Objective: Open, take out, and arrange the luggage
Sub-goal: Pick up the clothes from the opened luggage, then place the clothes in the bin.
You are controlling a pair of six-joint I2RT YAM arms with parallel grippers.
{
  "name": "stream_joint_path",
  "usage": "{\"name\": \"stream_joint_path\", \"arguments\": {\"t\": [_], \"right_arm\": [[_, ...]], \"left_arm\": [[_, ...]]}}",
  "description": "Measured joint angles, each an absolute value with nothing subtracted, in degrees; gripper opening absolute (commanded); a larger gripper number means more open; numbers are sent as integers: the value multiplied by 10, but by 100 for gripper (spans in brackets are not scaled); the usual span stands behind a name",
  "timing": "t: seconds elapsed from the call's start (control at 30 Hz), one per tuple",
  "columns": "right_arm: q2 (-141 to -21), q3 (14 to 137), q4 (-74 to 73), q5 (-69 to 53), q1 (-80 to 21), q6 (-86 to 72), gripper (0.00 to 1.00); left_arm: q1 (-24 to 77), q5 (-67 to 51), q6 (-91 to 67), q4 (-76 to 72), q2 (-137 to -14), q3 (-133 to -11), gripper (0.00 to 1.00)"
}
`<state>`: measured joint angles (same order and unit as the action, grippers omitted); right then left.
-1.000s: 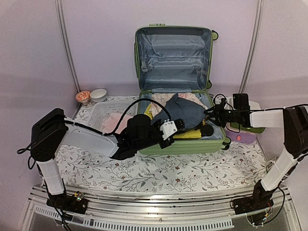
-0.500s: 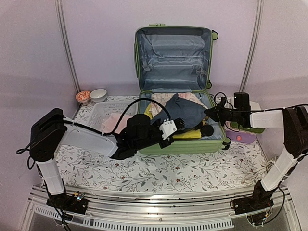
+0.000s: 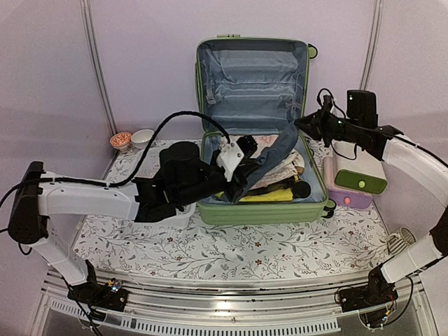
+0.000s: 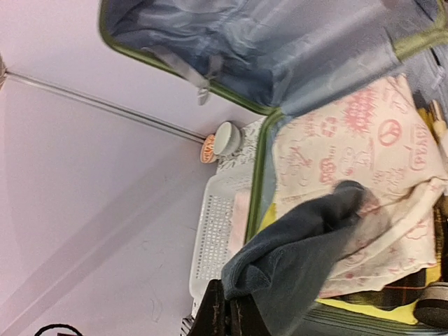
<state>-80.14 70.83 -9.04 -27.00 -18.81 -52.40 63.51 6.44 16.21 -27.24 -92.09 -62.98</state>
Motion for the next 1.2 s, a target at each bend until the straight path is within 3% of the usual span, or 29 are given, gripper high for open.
{"name": "stream_joint_path", "arguments": {"t": [0.2, 0.43, 0.9, 1.2], "right_arm": [[-803, 830, -149, -239, -249, -514, 2], [-887, 931, -148, -238, -306, -516, 2], [-1163, 1151, 58, -282, -424, -571, 2], [-1394, 1326, 244, -265, -459, -635, 2]], "left_arm": [[651, 85, 97, -209, -824, -630, 0], [642, 128, 33, -104, -692, -629, 0], [573, 190, -43, 59, -466, -512, 0], [460, 243, -14, 134, -382, -481, 0]]}}
